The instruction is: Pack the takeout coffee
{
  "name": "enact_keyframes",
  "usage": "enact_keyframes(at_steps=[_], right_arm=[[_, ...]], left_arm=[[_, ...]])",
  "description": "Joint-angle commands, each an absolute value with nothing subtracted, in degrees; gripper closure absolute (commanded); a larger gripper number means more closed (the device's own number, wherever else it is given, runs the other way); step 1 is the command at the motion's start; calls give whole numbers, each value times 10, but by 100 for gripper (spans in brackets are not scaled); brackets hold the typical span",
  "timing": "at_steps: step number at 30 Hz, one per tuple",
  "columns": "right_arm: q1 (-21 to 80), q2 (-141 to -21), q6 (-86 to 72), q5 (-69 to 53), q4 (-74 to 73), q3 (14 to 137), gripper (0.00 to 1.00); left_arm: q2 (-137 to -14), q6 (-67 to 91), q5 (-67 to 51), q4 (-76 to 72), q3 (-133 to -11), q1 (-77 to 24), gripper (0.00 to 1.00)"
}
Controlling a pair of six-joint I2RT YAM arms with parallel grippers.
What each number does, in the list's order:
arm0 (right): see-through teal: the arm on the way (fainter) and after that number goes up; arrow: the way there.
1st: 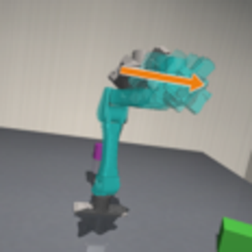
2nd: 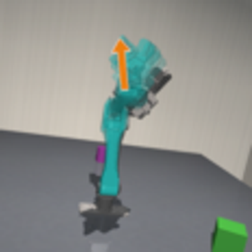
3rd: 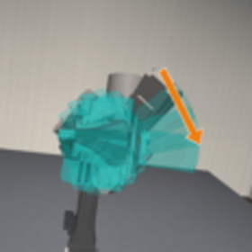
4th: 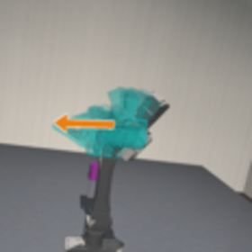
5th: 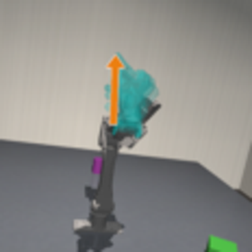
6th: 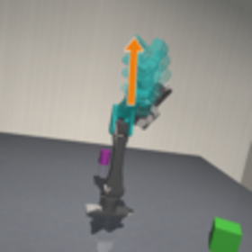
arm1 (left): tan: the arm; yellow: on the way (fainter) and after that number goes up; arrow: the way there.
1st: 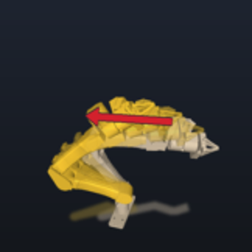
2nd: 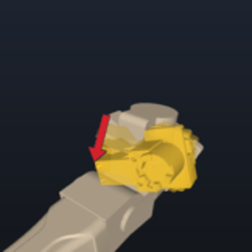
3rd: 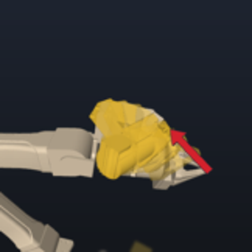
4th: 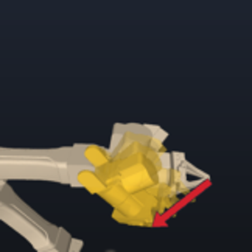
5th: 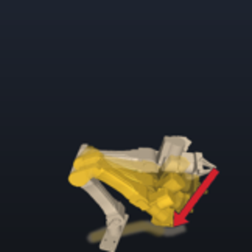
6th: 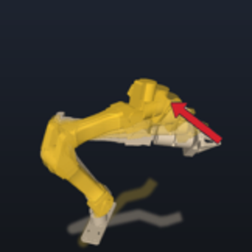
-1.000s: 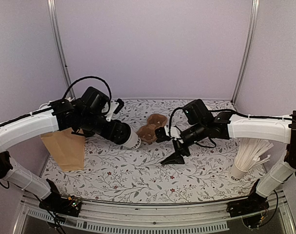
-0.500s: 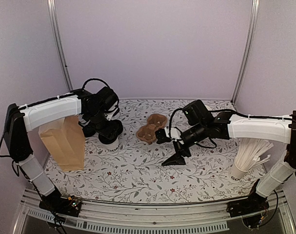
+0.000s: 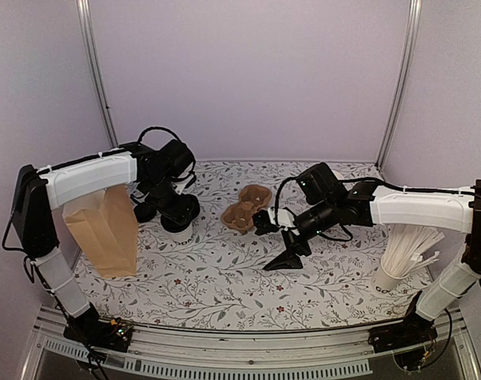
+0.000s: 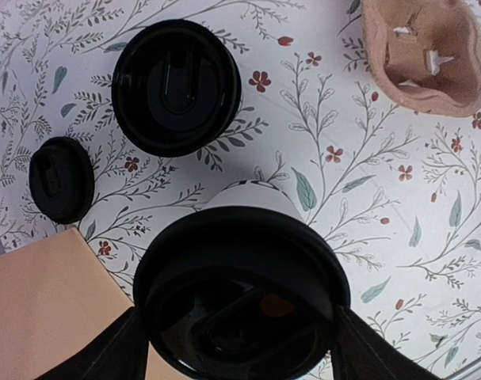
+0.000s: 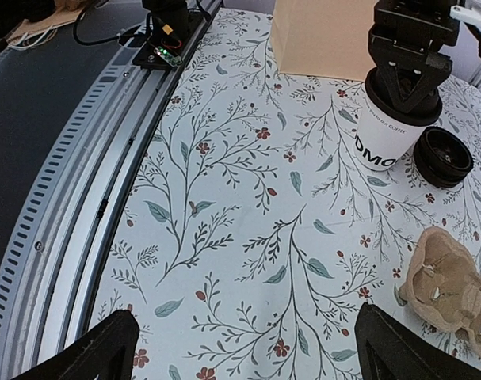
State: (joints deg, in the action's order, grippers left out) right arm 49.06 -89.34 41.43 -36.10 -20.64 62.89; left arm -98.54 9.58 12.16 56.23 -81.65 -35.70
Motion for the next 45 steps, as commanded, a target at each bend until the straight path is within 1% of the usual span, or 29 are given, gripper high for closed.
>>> enact_keyframes(at_steps=[1,6,13,18,25,31,32,33,40,43,45], right_arm=[[489,-899,420,-365,-221,634,1],[489,-903,421,-365,-223,635,1],[489,-909,422,-367,-229,640,1],[489,-909,422,-369,-232,640,1],[489,-913,424,-371,-236,641,1],[489,-907,425,-373,-239,642,1],[489,-907,425,-373,-239,642,1],[489,-906,425,-373,-240,641,1],[489,-900,426,-396,-258,652,1],[487,-891,430,-383,-275,666,1],[480,-874,432,-371,-287,680,1]], left_arm=[[-996,86,107,557,-831,-349,22],[-1006,74,69,546,-856,-349,23],[-1081,51,55,558,-937,-348,23],[-1140,41,57,581,-1020,-349,25],[-1206,33,57,598,-1099,-348,23],[-1233,40,73,610,-1135,-348,17],[-1231,42,76,610,-1138,-348,5],[-1229,42,77,609,-1142,-349,1],[-1191,41,114,617,-1170,-362,0],[-1163,38,165,615,-1174,-394,0],[-1133,23,176,584,-1150,-436,0]])
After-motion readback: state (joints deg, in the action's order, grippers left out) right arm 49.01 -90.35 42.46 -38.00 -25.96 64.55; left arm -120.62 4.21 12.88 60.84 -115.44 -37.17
